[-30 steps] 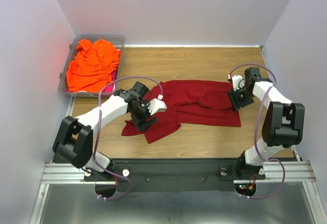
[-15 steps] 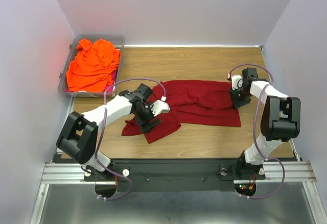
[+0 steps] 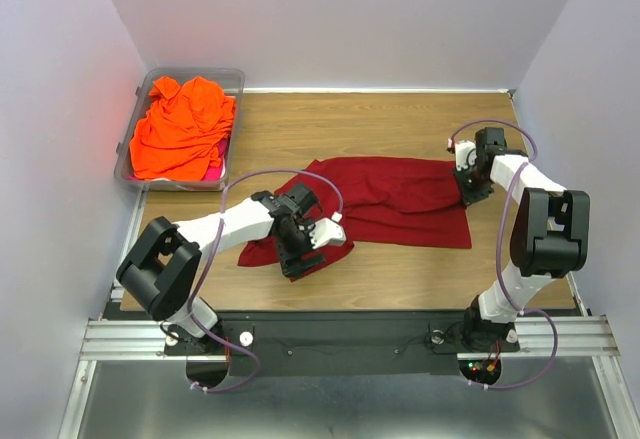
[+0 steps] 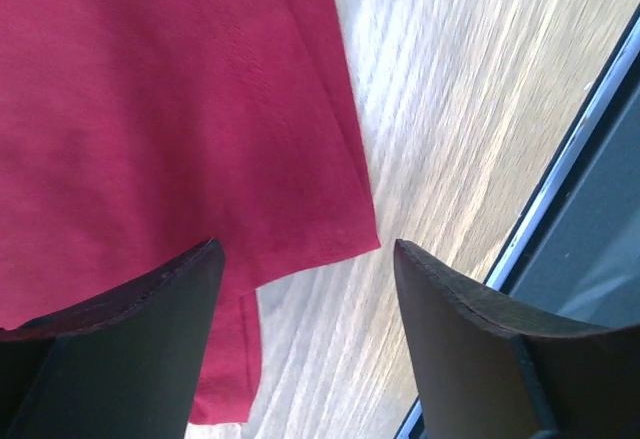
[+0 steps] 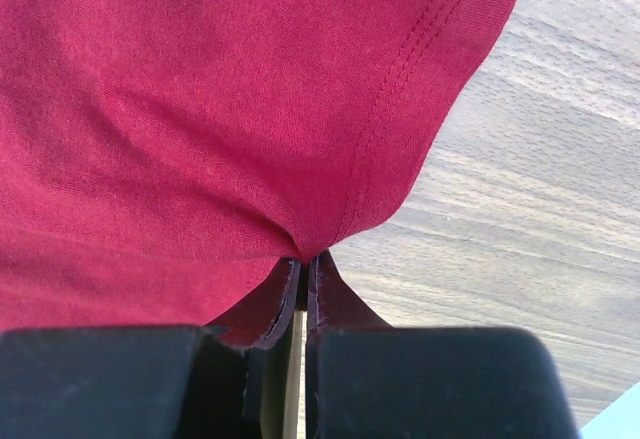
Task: Fold and stack the t-shirts
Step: Flatten the tshirt out
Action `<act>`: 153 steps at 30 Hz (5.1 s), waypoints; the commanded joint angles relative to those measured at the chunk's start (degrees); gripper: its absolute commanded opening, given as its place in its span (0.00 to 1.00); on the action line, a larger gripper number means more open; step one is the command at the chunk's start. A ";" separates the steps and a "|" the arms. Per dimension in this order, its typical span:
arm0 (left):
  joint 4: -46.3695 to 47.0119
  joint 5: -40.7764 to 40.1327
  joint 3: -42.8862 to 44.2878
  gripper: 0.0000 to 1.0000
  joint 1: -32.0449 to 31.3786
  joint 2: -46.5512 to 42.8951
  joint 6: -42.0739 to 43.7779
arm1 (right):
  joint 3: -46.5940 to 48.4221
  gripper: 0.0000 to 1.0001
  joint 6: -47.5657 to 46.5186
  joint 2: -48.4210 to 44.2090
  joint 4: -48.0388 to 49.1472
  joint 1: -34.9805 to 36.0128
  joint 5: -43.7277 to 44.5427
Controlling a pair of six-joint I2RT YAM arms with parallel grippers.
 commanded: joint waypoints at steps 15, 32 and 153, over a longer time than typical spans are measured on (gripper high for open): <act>4.41 -6.69 -7.05 0.39 -5.79 5.08 -0.20 | 4.33 0.01 -0.83 -2.70 -2.93 0.53 0.72; -2.88 -4.41 -2.48 0.27 -4.39 -3.27 0.41 | 5.03 0.00 -1.09 -4.19 -4.25 0.53 0.99; 23.04 -37.02 33.95 0.00 24.09 -21.91 2.00 | 34.41 0.01 -14.19 -15.10 3.57 -0.26 10.84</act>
